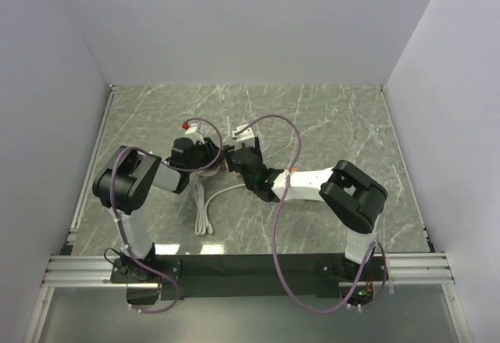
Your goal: Insert the plug
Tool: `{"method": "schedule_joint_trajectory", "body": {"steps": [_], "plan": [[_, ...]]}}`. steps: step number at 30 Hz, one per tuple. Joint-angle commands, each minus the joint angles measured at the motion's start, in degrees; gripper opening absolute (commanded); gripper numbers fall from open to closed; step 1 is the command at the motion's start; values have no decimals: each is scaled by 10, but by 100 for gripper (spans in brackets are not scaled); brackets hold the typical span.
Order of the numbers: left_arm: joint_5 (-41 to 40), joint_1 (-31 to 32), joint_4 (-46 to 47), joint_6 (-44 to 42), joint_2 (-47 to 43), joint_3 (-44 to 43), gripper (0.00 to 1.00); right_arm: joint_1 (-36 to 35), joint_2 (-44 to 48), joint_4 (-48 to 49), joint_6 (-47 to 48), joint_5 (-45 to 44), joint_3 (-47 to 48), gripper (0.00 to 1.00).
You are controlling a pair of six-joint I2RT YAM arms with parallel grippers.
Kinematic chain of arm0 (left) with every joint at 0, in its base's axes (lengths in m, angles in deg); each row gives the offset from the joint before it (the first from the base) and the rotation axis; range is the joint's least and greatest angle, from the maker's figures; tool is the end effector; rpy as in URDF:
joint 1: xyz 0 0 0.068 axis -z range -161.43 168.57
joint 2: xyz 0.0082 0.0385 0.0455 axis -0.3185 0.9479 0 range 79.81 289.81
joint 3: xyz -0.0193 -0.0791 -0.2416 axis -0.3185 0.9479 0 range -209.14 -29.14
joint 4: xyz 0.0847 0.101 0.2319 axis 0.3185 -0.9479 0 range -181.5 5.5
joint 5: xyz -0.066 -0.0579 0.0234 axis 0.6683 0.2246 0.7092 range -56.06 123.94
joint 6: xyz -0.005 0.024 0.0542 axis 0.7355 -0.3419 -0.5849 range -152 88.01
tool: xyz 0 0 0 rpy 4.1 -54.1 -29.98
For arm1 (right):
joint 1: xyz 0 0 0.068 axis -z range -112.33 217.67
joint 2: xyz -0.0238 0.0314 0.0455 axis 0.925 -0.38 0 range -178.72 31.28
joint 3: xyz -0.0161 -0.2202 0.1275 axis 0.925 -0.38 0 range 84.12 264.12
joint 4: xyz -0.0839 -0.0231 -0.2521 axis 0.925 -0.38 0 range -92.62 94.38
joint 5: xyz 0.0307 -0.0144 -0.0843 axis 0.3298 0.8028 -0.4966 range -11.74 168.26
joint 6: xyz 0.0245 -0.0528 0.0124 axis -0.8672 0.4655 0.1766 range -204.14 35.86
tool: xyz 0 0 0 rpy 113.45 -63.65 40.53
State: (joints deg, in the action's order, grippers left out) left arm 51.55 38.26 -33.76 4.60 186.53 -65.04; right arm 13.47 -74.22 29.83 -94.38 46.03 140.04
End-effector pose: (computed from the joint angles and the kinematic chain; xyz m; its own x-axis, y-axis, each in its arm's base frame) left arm 0.3140 -0.1264 0.0919 -0.6105 -0.3850 -0.6922 0.2799 0.7126 -0.6433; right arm 0.2499 0.3068 0.1529 -0.3067 -0.1680 -0.9369 -0.3524 0.9344 -0.0522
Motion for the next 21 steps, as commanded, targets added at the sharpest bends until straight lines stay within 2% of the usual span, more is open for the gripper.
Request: {"method": "schedule_joint_trajectory", "body": {"steps": [1, 15, 21], "plan": [[-6, -2, -16, -7, 11, -1, 33, -45, -69, -201, -62, 79, -51, 0], [-11, -2, -20, -9, -1, 5, 32, -108, -133, -229, -148, 44, -64, 0], [-8, -2, -19, -9, -3, 4, 31, -115, -160, -215, -172, 67, -64, 0]]}}
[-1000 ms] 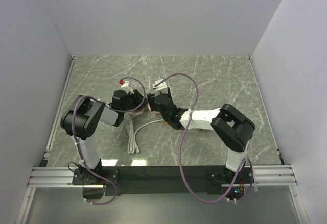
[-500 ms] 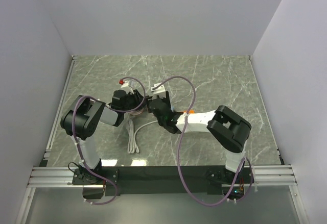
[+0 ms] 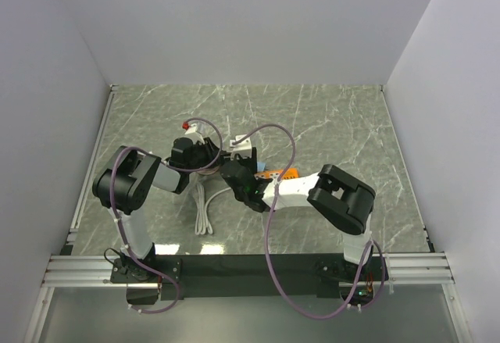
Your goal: Insert the plug
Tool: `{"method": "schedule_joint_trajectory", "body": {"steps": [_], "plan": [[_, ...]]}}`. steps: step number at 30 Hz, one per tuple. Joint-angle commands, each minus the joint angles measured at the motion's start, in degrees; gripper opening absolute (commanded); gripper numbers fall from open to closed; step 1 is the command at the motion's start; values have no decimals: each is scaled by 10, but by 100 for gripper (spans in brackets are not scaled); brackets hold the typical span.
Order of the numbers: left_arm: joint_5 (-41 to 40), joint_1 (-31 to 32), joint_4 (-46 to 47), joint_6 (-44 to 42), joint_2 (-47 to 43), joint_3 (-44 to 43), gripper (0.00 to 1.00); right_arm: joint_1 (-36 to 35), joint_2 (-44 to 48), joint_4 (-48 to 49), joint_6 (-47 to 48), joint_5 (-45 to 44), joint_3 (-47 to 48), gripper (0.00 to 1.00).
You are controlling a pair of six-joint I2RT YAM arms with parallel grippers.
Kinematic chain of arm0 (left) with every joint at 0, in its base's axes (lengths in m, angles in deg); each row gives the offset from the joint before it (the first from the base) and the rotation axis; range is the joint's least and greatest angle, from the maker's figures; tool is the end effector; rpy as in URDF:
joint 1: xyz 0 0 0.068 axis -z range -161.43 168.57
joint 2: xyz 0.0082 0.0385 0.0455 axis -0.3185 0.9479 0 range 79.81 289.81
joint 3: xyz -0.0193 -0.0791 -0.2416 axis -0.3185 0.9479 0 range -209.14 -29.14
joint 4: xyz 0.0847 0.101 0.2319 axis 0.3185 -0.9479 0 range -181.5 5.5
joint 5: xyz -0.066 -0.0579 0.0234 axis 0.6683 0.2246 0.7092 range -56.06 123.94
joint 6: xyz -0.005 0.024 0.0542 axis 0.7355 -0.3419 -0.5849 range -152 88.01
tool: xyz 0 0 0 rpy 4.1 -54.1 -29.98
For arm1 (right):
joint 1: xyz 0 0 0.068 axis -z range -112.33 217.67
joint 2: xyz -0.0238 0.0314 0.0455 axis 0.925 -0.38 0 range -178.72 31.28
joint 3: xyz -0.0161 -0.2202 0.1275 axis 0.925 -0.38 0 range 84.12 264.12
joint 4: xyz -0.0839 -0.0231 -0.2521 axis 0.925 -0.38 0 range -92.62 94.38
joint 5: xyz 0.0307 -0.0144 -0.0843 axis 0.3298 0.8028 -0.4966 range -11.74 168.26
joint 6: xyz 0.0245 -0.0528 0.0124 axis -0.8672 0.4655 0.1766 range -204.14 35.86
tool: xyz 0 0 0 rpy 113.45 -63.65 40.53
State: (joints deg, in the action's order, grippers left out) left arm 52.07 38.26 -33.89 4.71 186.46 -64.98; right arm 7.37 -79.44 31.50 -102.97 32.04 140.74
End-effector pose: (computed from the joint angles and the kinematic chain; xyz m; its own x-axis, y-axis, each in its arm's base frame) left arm 0.3134 -0.1266 0.0919 -0.6163 -0.3827 -0.6882 0.2828 0.7080 -0.6471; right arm 0.2231 0.3278 0.1281 -0.3038 -0.0818 -0.9492 -0.1945 0.9807 -0.0223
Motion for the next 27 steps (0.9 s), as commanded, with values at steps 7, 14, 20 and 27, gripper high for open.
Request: {"method": "schedule_joint_trajectory", "body": {"steps": [7, 14, 20, 27], "plan": [[-20, -2, -23, -15, -18, 4, 32, -30, -109, -198, -85, 231, -71, 0], [-67, -2, -82, -49, -99, -5, 59, 19, -98, -188, -46, 211, -35, 0], [-141, -8, -149, -78, -185, -7, 71, 43, -87, -181, -9, 191, -5, 0], [-180, -20, -175, -88, -252, 28, 74, 52, -115, -162, 40, 185, 67, 0]]}}
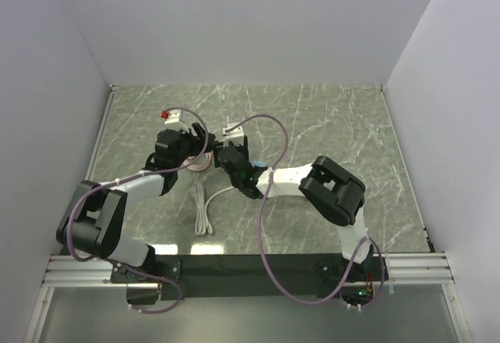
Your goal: Insert the plug
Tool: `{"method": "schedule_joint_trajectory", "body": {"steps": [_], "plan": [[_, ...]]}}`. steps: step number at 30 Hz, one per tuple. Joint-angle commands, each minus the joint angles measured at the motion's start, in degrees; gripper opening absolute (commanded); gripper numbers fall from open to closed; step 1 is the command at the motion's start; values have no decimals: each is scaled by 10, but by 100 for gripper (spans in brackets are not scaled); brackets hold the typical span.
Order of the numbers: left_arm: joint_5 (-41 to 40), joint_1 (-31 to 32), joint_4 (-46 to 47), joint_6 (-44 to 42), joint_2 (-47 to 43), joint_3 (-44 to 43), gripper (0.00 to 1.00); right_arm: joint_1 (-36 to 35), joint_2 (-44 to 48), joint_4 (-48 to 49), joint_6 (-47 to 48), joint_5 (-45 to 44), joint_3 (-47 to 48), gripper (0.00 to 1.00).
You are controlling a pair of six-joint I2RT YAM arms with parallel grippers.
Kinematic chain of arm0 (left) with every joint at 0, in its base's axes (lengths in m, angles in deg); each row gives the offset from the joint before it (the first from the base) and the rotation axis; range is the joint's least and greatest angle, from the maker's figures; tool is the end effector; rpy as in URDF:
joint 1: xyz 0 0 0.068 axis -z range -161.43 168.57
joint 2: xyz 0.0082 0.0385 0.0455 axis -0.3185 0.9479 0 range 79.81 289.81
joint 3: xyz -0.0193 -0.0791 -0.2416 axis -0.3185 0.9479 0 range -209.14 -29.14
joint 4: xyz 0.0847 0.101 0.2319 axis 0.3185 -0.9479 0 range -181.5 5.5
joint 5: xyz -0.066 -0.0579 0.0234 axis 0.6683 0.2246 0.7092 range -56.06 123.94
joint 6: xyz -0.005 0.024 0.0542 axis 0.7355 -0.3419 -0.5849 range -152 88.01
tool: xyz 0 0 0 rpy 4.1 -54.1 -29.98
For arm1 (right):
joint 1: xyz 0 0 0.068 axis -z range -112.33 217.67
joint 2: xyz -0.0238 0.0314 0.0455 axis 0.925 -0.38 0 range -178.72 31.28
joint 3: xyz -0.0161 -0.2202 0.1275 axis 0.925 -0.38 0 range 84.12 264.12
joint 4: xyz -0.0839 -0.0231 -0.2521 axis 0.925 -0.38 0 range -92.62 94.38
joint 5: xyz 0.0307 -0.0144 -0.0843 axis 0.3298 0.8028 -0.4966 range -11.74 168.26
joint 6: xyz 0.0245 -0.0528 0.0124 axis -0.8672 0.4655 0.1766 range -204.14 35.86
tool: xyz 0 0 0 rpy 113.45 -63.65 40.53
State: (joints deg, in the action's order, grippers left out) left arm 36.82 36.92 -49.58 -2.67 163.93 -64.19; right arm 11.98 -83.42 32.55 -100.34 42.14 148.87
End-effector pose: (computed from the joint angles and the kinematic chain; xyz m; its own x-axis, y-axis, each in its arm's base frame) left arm 0.3015 -0.1023 0.1789 -0.3789 -0.3896 -0.8394 0.2008 0.8508 -0.4856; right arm 0.2642 0.3417 0.1428 -0.3009 -0.0410 -0.9528 -0.2860 0.9570 0.0492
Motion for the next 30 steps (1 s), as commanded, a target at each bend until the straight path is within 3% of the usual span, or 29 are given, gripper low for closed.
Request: {"method": "schedule_joint_trajectory", "body": {"steps": [1, 9, 13, 14, 15, 18, 20, 25, 30], "plan": [[-27, -7, -18, -13, -41, 23, 75, 6, -73, -170, 9, 90, -14, 0], [-38, -9, -26, -10, -103, 55, 77, 6, -25, -153, 14, 119, -35, 0], [-34, -9, -28, -11, -115, 56, 81, 6, 19, -133, 25, 166, -41, 35], [-34, -9, -29, -13, -117, 56, 82, 6, 31, -133, 29, 171, -38, 53], [-34, -9, -30, -14, -120, 57, 83, 6, 36, -134, 31, 176, -32, 61], [-38, -9, -34, -16, -127, 59, 85, 7, 53, -130, 41, 187, -24, 81], [-40, -9, -37, -18, -132, 59, 86, 8, 55, -135, 50, 183, -9, 88], [-39, -9, -37, -17, -141, 60, 86, 12, 62, -148, 60, 156, 5, 91], [-59, -8, -42, -25, -163, 62, 86, 15, 140, -134, 69, 115, -43, 93]]}}
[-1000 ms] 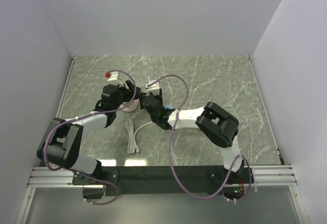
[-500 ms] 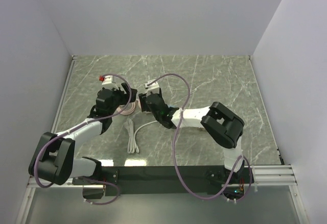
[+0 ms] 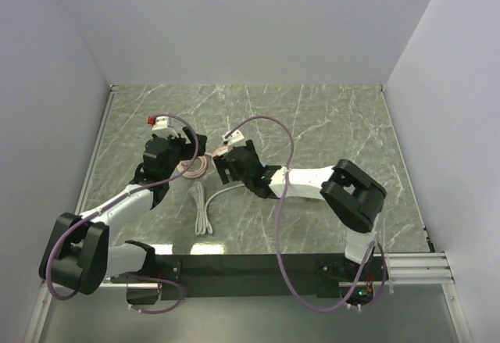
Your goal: Insert the plug
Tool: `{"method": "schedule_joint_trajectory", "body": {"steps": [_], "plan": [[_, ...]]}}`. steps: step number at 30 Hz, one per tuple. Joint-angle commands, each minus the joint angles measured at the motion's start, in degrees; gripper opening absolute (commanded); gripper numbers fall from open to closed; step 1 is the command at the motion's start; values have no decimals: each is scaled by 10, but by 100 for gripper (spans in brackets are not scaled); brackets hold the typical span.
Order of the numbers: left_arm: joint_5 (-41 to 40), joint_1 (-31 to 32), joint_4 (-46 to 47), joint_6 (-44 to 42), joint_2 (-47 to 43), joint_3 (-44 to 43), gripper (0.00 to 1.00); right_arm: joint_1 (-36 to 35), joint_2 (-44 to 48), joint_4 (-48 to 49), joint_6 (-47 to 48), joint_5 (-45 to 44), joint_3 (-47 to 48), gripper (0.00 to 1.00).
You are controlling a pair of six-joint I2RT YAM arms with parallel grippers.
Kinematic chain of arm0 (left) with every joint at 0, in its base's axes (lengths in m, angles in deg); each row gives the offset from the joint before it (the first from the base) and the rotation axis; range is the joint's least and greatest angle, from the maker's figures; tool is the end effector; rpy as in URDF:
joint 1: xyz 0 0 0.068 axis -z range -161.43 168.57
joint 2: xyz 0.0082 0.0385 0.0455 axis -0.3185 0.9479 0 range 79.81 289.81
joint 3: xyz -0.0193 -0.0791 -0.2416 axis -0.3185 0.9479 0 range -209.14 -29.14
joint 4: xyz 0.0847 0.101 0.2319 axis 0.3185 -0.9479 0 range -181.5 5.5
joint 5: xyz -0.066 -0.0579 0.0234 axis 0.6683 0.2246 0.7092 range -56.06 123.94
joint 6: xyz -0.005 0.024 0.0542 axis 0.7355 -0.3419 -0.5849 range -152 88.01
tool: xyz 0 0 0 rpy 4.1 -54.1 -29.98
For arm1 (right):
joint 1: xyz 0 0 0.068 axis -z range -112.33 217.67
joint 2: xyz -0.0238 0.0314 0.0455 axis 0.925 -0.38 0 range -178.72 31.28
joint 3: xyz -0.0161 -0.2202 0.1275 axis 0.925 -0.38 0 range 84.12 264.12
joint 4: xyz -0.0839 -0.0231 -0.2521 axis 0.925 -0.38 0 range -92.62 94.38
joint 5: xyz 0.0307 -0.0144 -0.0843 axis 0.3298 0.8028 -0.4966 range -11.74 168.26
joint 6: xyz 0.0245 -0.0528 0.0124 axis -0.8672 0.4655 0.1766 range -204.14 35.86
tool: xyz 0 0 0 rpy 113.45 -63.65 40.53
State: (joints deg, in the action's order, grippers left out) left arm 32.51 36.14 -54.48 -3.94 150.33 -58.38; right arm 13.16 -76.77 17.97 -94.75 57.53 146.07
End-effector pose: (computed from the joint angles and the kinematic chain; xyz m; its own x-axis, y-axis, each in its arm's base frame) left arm 0.2686 -0.0839 0.2017 -0.2952 -0.3997 -0.8678 0.1582 0.8753 -0.4569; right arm 0.2505 0.3248 0.1463 -0.4150 -0.2852 -0.8639 -0.5206 0.8532 -0.0316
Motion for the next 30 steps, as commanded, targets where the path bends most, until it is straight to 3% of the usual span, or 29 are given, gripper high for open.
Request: {"method": "schedule_joint_trajectory", "body": {"steps": [1, 12, 16, 21, 24, 30], "plan": [[-16, 0, 7, -14, -34, 4, 86, 3, 88, 10, 17, -43, -22, 93], [6, 22, 32, -36, -29, 5, 83, 5, 258, -60, -14, -117, -120, 95], [9, 93, 41, -68, -10, -23, 82, 30, 304, -144, -81, -164, -148, 95], [125, 122, 90, -43, 48, -45, 82, 77, 386, -242, -168, -179, -211, 96], [123, 147, 91, -46, 68, -55, 81, 109, 450, -304, -250, -160, -240, 98], [113, 162, 82, -56, 86, -69, 82, 173, 471, -367, -320, -132, -275, 100]]}}
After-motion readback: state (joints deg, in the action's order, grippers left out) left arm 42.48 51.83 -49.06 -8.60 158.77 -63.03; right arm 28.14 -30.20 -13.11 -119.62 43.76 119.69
